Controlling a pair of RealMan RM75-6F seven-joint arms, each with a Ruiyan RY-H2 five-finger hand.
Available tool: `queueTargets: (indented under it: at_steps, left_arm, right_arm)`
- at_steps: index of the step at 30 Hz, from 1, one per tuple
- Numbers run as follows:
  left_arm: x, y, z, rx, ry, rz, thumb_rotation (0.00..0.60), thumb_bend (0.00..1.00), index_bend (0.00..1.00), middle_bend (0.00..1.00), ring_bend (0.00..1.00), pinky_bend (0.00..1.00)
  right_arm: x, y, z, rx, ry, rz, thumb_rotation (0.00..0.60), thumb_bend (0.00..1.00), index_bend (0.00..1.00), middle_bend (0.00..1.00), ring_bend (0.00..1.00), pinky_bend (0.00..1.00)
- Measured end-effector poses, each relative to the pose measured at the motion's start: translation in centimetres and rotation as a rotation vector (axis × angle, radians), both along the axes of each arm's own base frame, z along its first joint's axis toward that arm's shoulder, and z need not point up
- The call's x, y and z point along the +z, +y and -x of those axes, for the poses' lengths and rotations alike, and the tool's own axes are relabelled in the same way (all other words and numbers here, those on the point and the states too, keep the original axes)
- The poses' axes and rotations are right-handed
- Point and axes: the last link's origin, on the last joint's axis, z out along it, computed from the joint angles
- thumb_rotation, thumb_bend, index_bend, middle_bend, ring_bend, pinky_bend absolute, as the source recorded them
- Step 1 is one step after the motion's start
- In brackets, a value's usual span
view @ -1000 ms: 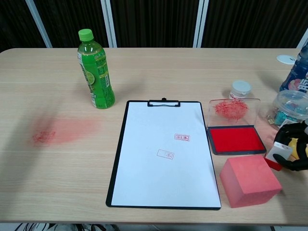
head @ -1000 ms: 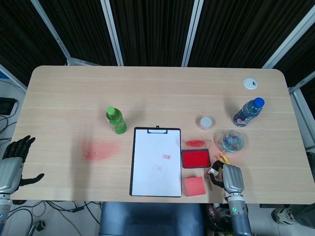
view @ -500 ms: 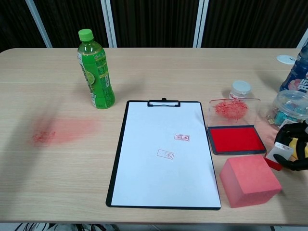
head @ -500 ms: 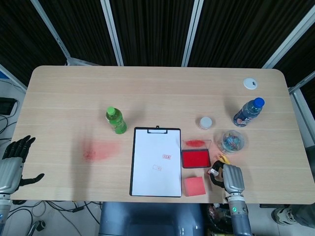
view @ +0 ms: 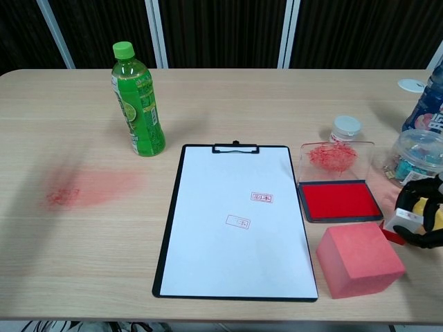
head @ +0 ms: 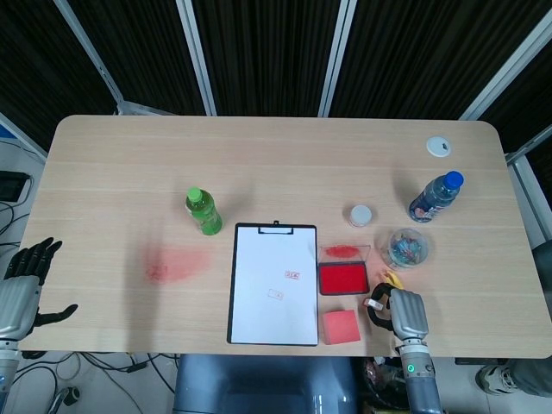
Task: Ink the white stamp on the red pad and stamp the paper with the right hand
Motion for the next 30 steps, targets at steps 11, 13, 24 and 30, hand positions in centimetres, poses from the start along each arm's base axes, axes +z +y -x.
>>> queueTargets:
  at_steps: [11,13,24,30]
  left_arm:
    - [-0.02,-0.01,0.0,0.001,-0.002,0.001,0.6,0.01,0.0,0.0,0.0,0.0]
    - [-0.02,-0.01,0.0,0.0,-0.002,0.001,0.6,0.01,0.0,0.0,0.0,0.0]
    - [-0.01,-0.03,0.0,0.001,-0.002,0.002,0.6,0.01,0.0,0.0,0.0,0.0]
    - [0.0,-0.04,0.02,0.005,-0.003,0.003,0.6,0.01,0.0,0.0,0.0,0.0]
  right_arm:
    - [0.02,-0.04,-0.1,0.001,0.006,-0.004,0.6,0.36,0.59,0.47,0.57,0.84]
    - [0.02,-0.06,-0.17,0.002,0.005,-0.005,0.6,0.36,0.58,0.47,0.56,0.84]
    - [0.09,-0.11,-0.28,-0.002,0.019,-0.014,0.6,0.36,0.54,0.44,0.54,0.83]
    - [0.06,-0.11,-0.41,-0.003,0.023,-0.021,0.6,0.36,0.53,0.44,0.53,0.83]
